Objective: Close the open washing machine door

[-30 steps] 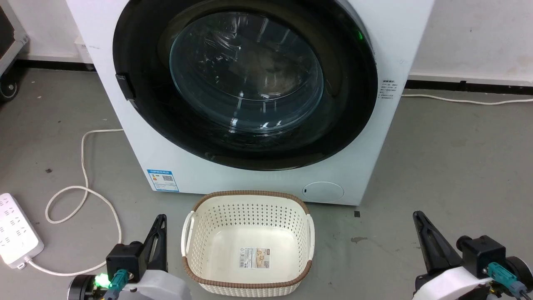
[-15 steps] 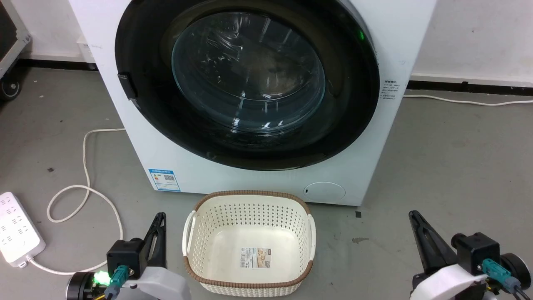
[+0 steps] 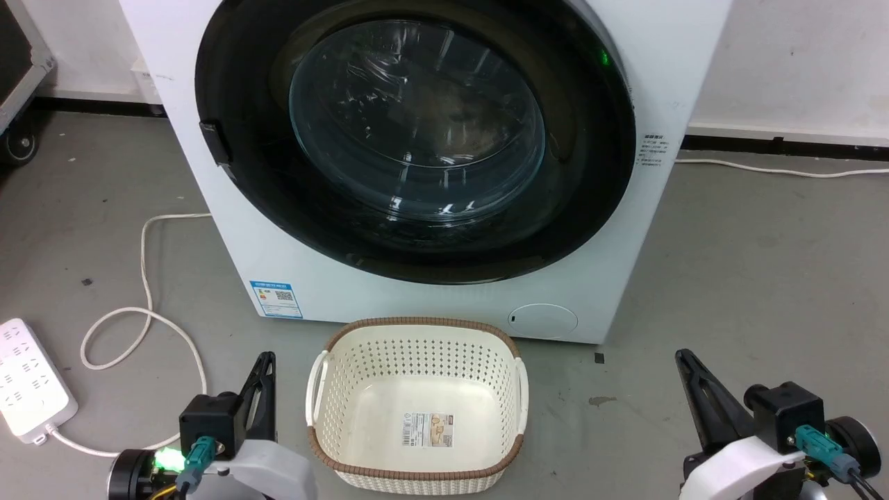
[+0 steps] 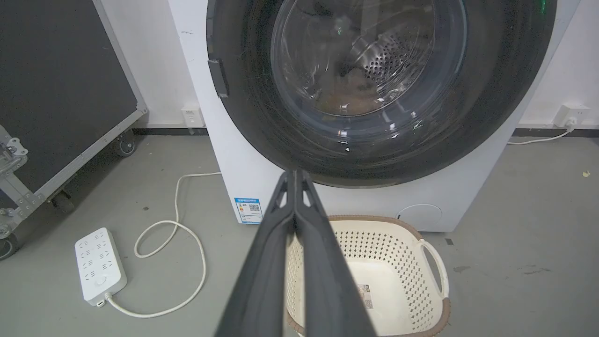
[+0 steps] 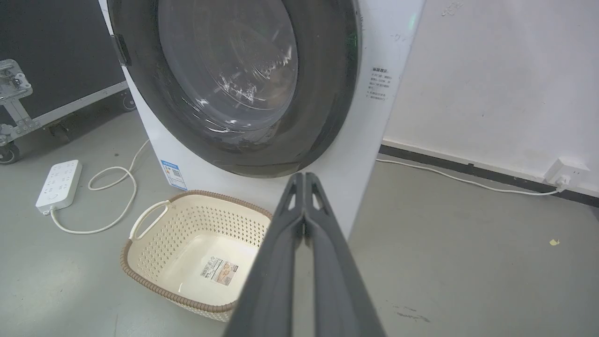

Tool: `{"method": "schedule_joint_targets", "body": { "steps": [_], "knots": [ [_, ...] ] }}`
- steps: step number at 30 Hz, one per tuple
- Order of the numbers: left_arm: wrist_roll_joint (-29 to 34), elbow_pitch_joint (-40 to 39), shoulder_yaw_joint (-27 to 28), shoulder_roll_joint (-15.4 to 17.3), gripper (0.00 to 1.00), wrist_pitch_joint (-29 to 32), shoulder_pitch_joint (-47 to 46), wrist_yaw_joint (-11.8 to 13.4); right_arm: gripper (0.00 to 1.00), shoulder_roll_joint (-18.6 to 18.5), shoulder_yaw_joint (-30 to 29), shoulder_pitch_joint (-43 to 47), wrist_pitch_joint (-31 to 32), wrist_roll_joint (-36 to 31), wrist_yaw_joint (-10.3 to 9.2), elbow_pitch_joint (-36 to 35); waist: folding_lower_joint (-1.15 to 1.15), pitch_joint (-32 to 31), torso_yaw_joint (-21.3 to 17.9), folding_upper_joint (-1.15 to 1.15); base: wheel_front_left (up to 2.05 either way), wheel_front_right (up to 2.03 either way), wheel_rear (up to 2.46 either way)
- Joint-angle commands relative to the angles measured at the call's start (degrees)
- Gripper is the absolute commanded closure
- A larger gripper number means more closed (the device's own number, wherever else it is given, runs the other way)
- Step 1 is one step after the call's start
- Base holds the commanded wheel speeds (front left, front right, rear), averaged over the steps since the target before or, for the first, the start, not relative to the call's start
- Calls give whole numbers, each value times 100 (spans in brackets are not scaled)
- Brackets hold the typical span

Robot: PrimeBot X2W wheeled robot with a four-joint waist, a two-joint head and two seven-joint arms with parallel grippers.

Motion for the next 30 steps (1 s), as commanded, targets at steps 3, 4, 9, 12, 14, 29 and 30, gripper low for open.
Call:
{"method": "schedule_joint_targets", "body": {
  "steps": [3,4,9,12,14,29,30],
  "knots": [
    [42,-28,13,0,100,4,-88,2,100,34,4,-81,7,-43,-4,-40,0,0,0,0,0,0,0],
    [42,-28,13,0,100,4,-88,2,100,34,4,-81,7,-43,-4,-40,0,0,0,0,0,0,0],
    [42,-28,13,0,100,4,-88,2,100,34,4,-81,7,-43,-4,-40,0,0,0,0,0,0,0],
    [42,-28,13,0,100,4,-88,2,100,34,4,-81,7,-43,-4,-40,0,0,0,0,0,0,0],
    [42,-28,13,0,100,4,-88,2,100,34,4,-81,7,-43,-4,-40,0,0,0,0,0,0,0],
    [42,-28,13,0,100,4,-88,2,100,34,4,-81,7,-43,-4,-40,0,0,0,0,0,0,0],
    [42,-28,13,0,100,4,-88,2,100,34,4,-81,7,-43,-4,-40,0,0,0,0,0,0,0]
  ]
}}
